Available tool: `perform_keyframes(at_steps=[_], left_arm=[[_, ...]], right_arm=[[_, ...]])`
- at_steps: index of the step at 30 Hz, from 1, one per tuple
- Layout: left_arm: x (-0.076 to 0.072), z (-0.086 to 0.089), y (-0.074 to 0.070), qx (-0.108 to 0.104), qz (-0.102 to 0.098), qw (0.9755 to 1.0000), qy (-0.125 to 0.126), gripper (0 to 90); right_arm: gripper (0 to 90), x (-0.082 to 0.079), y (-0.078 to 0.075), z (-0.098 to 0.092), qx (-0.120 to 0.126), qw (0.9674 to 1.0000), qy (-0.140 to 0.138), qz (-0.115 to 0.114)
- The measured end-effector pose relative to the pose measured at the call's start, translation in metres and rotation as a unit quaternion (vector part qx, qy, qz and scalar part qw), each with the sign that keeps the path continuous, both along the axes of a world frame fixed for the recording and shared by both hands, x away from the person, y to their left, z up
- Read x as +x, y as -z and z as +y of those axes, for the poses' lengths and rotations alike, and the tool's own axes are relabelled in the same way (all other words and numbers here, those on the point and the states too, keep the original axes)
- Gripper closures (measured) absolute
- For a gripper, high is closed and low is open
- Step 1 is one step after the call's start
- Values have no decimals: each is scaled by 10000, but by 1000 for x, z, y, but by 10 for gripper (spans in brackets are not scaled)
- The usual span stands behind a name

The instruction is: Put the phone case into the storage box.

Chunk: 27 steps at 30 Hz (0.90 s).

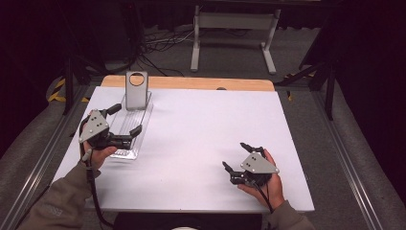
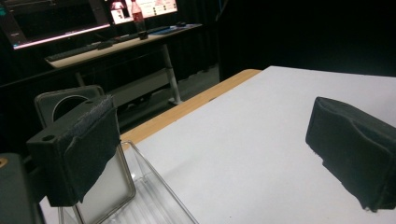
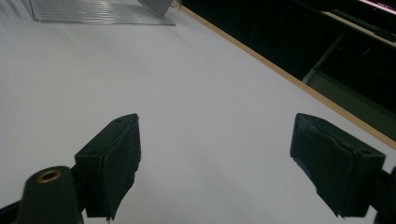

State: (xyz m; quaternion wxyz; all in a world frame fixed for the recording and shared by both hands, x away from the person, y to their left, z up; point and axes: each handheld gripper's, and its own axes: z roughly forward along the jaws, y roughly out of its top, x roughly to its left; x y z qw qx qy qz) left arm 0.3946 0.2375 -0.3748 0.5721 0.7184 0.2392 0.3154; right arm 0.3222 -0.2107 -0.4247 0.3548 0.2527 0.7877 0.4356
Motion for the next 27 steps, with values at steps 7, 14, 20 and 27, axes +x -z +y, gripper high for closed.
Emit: perform_keyframes(at_steps=[7, 14, 20, 27], left_arm=[[-7, 2, 2, 31, 1, 10000, 59, 34], [-16, 2, 4, 57, -4, 9999, 96, 34], [-23, 4, 7, 62, -22, 10000, 73, 36], [-29, 3, 12, 63, 39, 9999, 101, 36]], right_arm=[[174, 0, 0, 0, -19, 10000, 7, -4], [174, -1, -1, 1, -16, 10000, -14, -12], [174, -1, 0, 2, -35, 10000, -24, 7], [174, -1, 0, 3, -43, 10000, -38, 5]])
